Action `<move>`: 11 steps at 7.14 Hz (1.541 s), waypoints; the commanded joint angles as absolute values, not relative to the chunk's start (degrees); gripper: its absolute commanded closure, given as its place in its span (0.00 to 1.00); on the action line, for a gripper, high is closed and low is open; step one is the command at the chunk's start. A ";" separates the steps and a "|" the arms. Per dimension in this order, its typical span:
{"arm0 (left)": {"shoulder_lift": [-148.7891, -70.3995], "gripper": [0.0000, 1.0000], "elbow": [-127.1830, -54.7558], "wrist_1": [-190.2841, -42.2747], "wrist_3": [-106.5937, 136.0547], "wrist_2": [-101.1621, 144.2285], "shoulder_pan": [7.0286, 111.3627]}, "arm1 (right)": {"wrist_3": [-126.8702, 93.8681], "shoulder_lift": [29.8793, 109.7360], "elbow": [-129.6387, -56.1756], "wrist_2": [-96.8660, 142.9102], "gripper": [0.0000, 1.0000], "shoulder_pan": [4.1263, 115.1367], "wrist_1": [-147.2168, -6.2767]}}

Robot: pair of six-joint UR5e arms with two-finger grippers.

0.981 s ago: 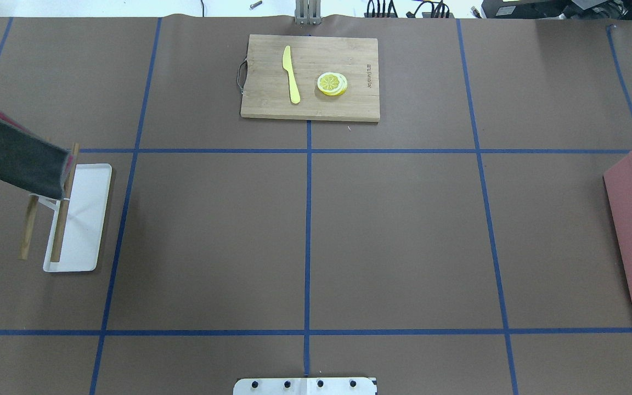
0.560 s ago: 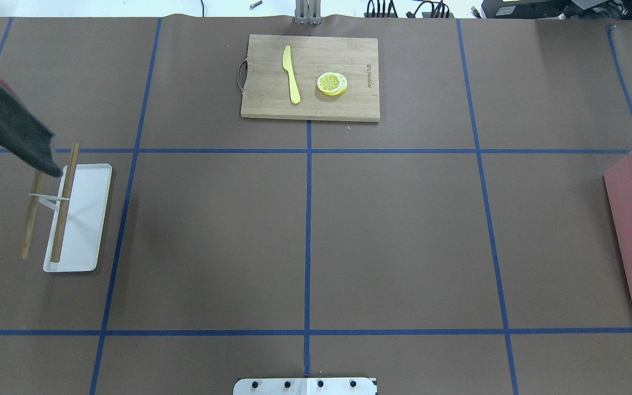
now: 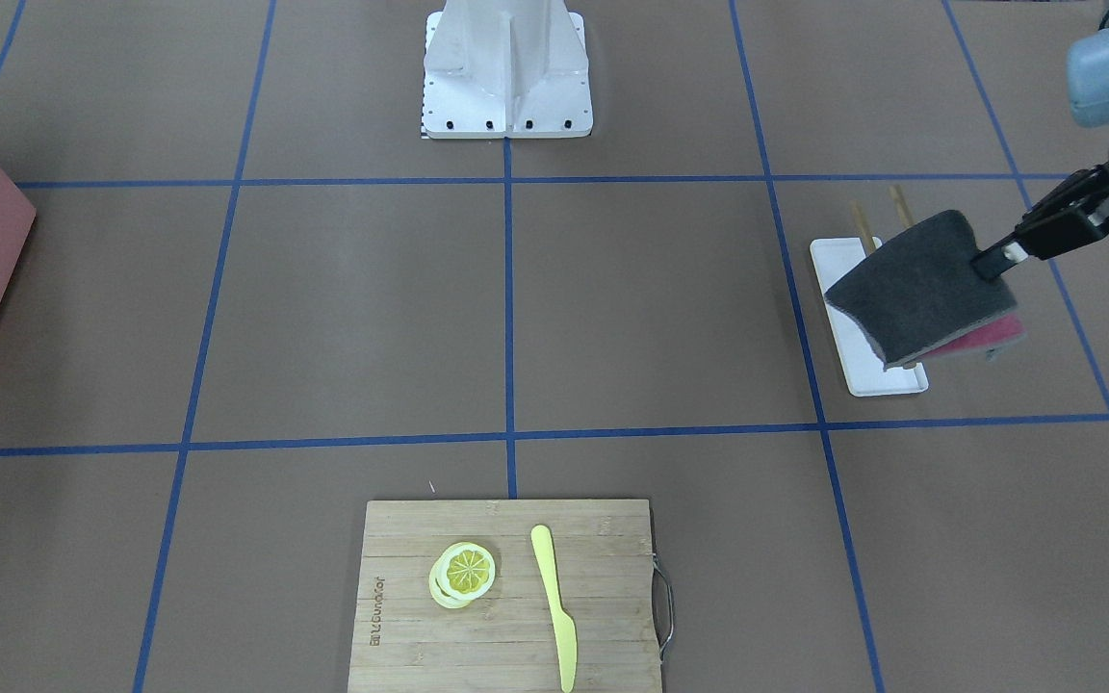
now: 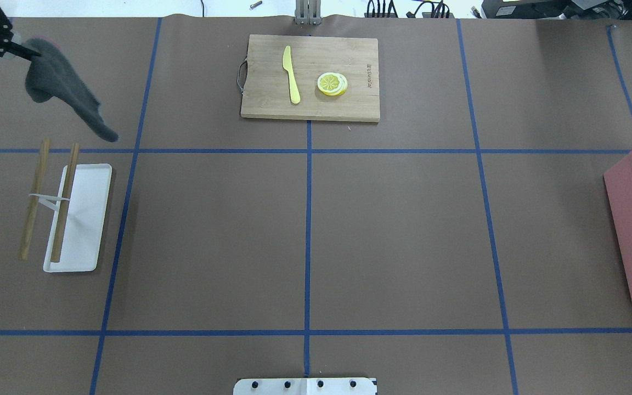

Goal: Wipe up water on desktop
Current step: 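Lift the grey cloth off the rack with the left gripper toward the table center, then carry the cloth toward the right gripper while the right gripper reaches to meet it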

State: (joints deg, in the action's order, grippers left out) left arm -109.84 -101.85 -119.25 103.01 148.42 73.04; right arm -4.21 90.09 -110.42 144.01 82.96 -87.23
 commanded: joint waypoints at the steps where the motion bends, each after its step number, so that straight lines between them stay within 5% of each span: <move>1: -115.82 1.00 -101.95 -114.53 112.63 137.86 63.68 | -4.31 85.28 -113.55 143.79 0.00 76.32 -84.31; 8: -130.24 1.00 -101.17 -105.13 135.42 126.04 47.29 | -28.03 70.59 -113.99 122.72 0.00 46.61 -61.61; 11: -139.46 1.00 -93.36 -104.85 140.78 126.21 43.87 | -27.95 69.52 -114.17 114.72 0.00 39.75 -61.70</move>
State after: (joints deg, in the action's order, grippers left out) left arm -136.25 -95.91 -104.93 138.78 126.16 45.16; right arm -27.92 69.82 -114.16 118.20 42.76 -61.72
